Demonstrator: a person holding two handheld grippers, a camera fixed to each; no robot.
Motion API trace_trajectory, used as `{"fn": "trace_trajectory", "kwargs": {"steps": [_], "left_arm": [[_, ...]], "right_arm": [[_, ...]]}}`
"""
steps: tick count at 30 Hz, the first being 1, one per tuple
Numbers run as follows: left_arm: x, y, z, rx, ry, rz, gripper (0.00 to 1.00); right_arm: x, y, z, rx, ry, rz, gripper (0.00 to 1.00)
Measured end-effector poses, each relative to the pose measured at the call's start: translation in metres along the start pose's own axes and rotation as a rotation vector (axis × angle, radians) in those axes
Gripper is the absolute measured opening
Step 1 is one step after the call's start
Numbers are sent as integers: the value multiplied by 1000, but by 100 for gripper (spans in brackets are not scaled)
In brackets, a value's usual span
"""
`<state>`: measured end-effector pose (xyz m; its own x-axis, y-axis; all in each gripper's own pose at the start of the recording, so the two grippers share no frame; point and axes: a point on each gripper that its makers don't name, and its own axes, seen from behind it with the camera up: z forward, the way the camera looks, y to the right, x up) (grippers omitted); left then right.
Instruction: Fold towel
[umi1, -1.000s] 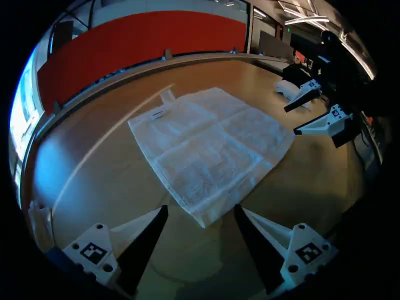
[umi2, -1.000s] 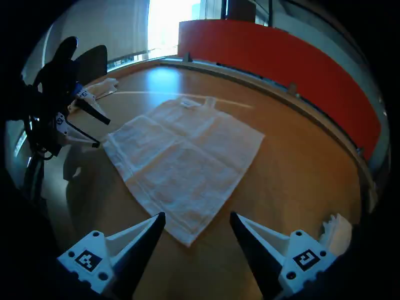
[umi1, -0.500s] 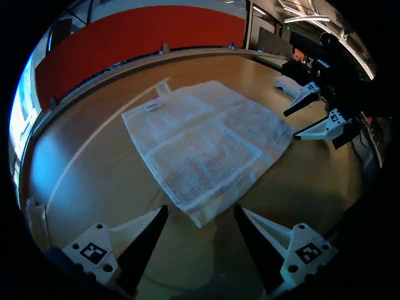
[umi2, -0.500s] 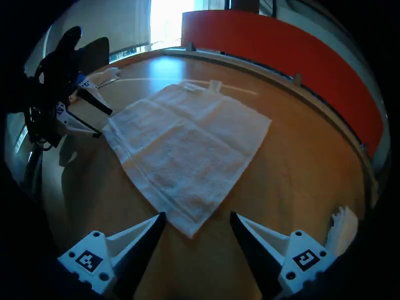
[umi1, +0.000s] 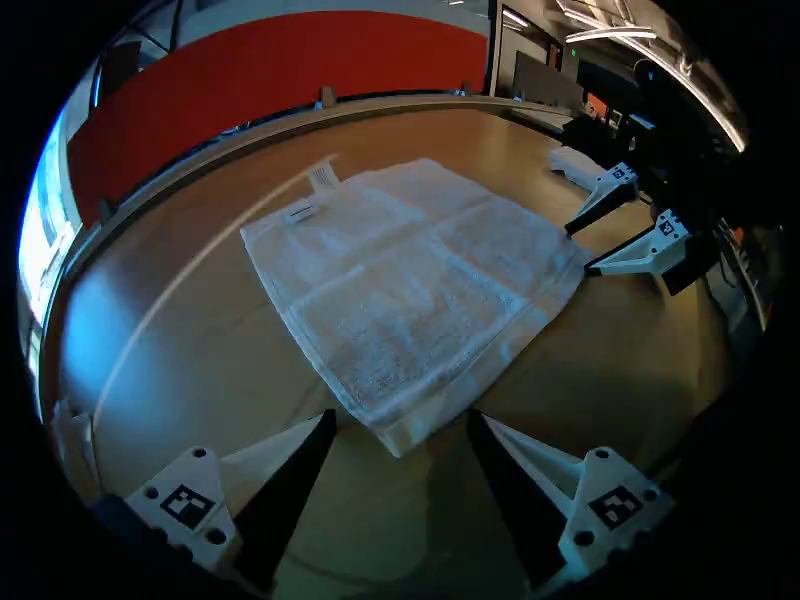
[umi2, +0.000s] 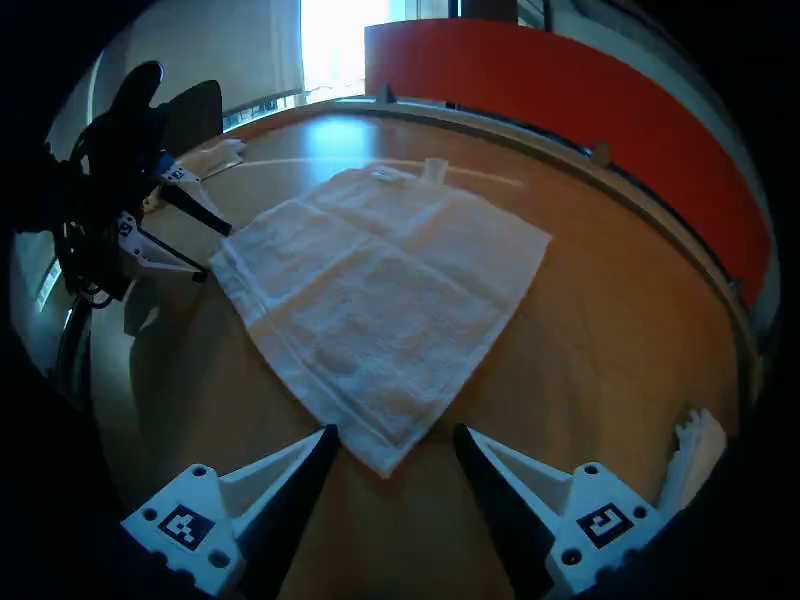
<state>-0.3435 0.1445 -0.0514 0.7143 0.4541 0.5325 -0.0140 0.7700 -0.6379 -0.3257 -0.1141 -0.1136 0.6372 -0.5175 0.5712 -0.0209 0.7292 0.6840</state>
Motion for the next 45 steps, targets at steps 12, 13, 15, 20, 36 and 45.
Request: {"fn": "trace_trajectory", "kwargs": {"steps": [12,13,15,20,36,45], "left_arm": [[1,-2,0,40,-13,-18,72],[0,-2,0,40,-15,-18,69],[0,-1,0,40,-17,-17,65],[0,0,-1,45,-23,-20,51],[1,0,-1,83,-36,-66,8],[2,-1,-5,77,-30,-112,8]], "right_arm": [[1,-7,0,16,5,-15,59],[1,-8,0,16,5,-14,56],[1,-8,0,15,5,-12,50],[1,-7,0,7,5,5,27],[6,-17,-2,30,9,18,12],[15,-17,-6,26,29,13,11]]}}
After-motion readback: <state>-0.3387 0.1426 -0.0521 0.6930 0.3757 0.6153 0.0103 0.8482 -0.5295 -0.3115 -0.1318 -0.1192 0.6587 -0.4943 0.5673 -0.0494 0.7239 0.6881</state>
